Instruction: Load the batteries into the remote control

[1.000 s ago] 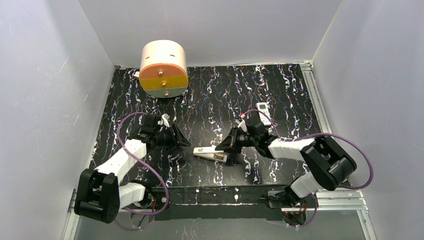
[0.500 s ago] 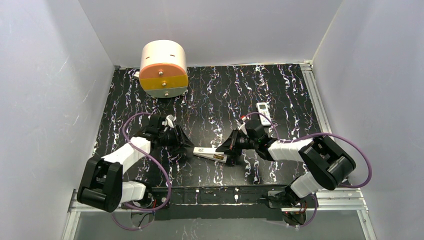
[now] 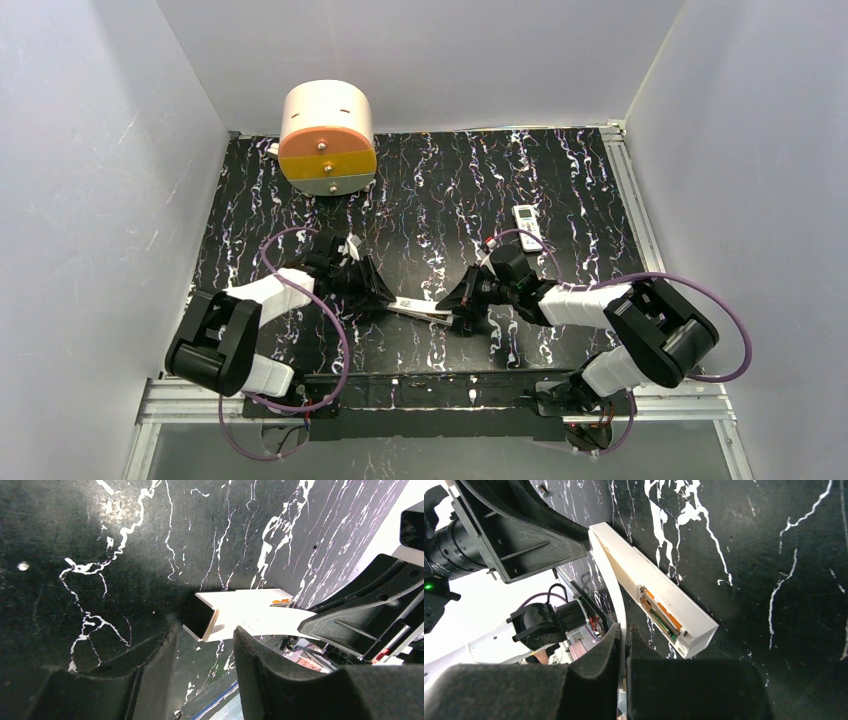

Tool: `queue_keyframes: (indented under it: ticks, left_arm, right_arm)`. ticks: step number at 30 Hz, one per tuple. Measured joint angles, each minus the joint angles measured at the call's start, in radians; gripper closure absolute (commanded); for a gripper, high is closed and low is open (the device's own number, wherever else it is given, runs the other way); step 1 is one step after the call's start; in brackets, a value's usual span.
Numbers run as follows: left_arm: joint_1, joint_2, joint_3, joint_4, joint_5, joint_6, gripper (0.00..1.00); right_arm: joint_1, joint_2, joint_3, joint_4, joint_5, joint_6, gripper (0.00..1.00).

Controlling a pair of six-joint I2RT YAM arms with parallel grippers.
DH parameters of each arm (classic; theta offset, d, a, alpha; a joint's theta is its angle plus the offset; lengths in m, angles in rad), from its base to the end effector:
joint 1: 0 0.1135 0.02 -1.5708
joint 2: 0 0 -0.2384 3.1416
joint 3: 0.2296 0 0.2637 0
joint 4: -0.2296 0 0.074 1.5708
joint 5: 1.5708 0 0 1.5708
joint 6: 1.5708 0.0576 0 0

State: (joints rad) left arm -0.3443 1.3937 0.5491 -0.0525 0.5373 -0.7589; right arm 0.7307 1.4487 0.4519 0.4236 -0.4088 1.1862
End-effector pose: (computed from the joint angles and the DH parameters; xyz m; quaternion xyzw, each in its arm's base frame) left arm 0.2446 -0.1190 0.0995 -0.1014 0.9085 -0.3804 0.1401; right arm 0.1987 0.2088 0.0983 0.0996 0.8596 0.4858 0.1234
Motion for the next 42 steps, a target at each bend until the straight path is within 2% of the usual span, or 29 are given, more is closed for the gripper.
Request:
queue_keyframes:
  ticks: [11, 37, 42]
  left_arm:
    - [-0.016, 0.006, 0.0, 0.038, -0.021, -0.001, 0.61]
    - [-0.034, 0.099, 0.052, -0.021, 0.006, 0.05, 0.65]
    - [-0.04, 0.109, 0.072, -0.05, -0.002, 0.06, 0.66]
  right_arm:
    - [0.005, 0.014, -0.002, -0.009, 0.01, -0.023, 0.99]
    - [0.018, 0.011, 0.019, -0.098, 0.041, -0.02, 0.99]
    - [0.018, 0.01, 0.034, -0.127, 0.041, -0.032, 0.74]
